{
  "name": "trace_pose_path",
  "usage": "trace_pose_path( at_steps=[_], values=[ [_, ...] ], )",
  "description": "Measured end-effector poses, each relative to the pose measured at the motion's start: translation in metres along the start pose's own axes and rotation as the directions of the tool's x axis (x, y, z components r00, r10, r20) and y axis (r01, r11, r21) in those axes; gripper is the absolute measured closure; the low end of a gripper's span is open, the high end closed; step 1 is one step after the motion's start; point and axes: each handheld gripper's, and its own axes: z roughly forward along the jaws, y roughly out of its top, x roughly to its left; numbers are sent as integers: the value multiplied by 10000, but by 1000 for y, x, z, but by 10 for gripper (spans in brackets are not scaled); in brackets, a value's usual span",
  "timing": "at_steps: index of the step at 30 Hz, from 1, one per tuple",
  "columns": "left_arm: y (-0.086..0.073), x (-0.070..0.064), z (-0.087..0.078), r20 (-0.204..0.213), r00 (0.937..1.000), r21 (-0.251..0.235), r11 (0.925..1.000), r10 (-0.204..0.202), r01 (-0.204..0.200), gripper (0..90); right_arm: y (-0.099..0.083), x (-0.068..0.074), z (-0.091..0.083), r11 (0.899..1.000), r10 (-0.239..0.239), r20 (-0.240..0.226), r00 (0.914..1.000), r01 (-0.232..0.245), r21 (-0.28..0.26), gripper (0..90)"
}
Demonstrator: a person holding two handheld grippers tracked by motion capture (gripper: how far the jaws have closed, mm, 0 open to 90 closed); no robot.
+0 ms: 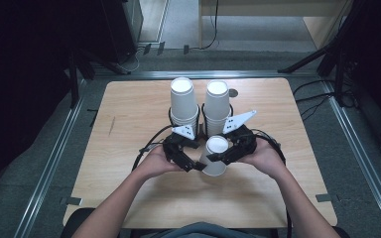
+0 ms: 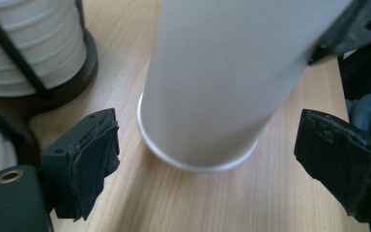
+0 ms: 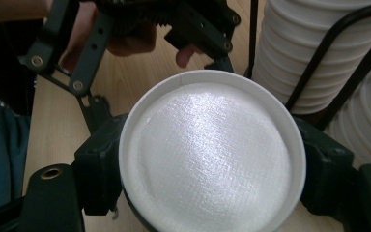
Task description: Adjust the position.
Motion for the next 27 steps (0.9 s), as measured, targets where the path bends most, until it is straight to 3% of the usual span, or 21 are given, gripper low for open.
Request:
trace_pose_path(
  at_steps=[3,13,22,26,27],
  values=[
    [2,-1,5,106,9999,118,9999,81,-82,64,3,3,1,9999,-78,-70,9999,77,-133,249],
    [5,-6,9,249,9985,-279,9985,478,-471,63,10,8,2,9976,-105,-341,9994,81,-684,251],
    [6,-9,10,141,9970,-485,9960,759,-751,67,15,12,0,9932,-63,-588,9982,-6,-1161,252],
    [5,-10,7,231,9958,-616,9943,885,-869,111,16,10,-4,9897,76,-714,9974,-177,-1423,253],
    [6,-11,6,82,9937,-543,9924,1113,-1107,120,15,10,-4,9892,165,-795,9967,-279,-1439,253]
  ],
)
